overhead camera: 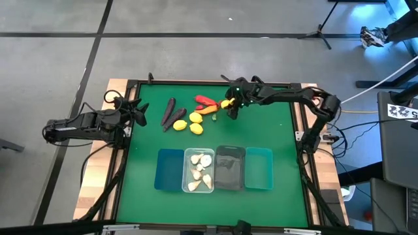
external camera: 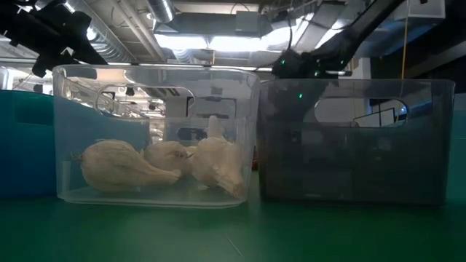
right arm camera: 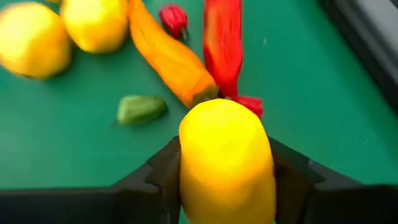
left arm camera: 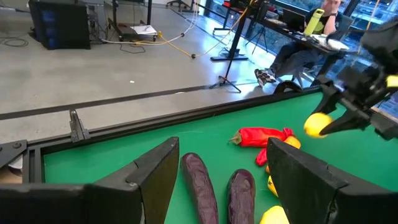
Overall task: Sort produce into baskets
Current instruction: Put the yellow lemon into the black bin
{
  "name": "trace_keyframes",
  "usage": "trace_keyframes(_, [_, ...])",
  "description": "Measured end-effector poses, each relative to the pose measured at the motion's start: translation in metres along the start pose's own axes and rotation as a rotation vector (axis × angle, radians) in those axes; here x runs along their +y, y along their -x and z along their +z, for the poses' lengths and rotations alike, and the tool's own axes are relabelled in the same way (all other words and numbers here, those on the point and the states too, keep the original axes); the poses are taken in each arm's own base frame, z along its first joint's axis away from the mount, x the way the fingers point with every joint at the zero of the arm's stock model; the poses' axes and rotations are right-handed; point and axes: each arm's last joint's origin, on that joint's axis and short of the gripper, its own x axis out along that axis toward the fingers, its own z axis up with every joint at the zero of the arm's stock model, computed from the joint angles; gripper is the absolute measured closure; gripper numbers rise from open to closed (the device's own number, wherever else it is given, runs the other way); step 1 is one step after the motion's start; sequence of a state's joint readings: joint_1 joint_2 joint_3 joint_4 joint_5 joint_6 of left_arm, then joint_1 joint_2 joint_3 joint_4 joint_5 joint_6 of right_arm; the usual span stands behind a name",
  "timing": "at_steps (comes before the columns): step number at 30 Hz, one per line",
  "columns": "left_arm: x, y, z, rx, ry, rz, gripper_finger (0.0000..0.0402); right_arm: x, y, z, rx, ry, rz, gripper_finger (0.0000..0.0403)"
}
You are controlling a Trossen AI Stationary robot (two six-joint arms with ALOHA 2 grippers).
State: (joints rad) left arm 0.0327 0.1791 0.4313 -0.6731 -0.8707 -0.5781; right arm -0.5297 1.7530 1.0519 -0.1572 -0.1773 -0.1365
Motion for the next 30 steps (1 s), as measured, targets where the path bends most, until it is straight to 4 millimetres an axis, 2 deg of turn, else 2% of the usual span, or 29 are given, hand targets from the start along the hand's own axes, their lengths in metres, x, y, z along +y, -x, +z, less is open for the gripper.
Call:
trace_keyframes(4, [0.0,0.0,0.0,0.0,0.0,0.0,0.0164,0.005,0.025,0.007,-0.027,0.004,0.048,0.022])
trace_keyframes(10, [0.0,0.0,0.0,0.0,0.0,0.0,0.0164,0.03,0.067,0.018,-0.074,0.057,0.098,0.0228])
trace_keyframes(21, [0.0,0.0,0.0,0.0,0.001,0.0,0.0164,0.098,0.151,-0.002,0.026,0.155,0.118,0.0221])
trace_keyframes(25, [0.0,0.0,0.0,0.0,0.001,0.0,0.0164,0.124,0.163,-0.005,-0.006,0.161,0.132,0.022])
trace_keyframes(30, [0.0,0.0,0.0,0.0,0.002,0.0,0.0164,0.162,0.16,-0.002,-0.098,0.22,0.166,0.022])
